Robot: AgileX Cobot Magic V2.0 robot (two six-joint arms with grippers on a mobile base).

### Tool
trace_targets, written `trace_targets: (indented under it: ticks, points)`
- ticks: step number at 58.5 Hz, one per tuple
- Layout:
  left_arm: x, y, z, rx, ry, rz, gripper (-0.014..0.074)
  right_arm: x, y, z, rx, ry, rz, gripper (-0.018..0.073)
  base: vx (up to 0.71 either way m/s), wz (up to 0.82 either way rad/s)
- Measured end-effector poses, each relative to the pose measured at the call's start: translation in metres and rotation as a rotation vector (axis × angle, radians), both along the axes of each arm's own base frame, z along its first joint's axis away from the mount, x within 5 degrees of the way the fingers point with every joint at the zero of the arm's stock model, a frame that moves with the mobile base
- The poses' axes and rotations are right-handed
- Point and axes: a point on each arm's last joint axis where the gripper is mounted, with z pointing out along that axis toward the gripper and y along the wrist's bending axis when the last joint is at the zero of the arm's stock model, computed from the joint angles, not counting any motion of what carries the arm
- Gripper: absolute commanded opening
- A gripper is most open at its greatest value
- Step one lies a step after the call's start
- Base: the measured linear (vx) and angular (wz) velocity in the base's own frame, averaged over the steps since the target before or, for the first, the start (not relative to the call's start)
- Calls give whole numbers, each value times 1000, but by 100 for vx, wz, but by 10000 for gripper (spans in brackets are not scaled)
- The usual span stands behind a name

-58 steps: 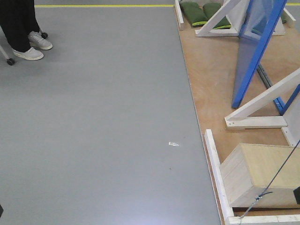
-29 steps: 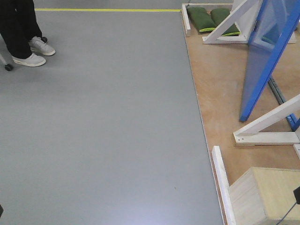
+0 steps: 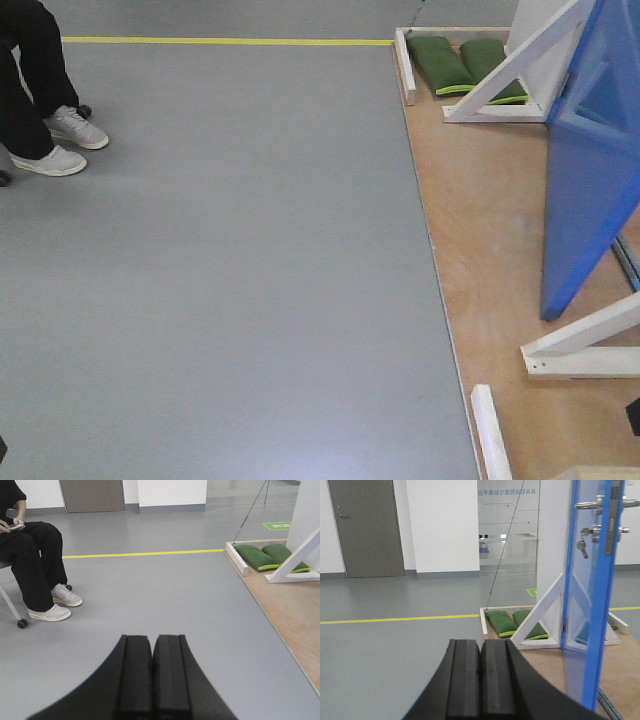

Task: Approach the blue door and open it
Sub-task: 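Drive the base forward toward the blue door beside the wooden platform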

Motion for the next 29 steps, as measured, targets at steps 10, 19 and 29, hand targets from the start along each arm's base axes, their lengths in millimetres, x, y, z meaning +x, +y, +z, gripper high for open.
trace_targets:
  ticks: [10,19,29]
  points:
    - [0,0,0,0,0,0,73,0,0,0,0,0,0,12,40,10]
    - [0,0,0,0,0,0,73,0,0,0,0,0,0,12,41,11]
    - [0,0,0,0,0,0,73,0,0,0,1,0,0,12,42,8]
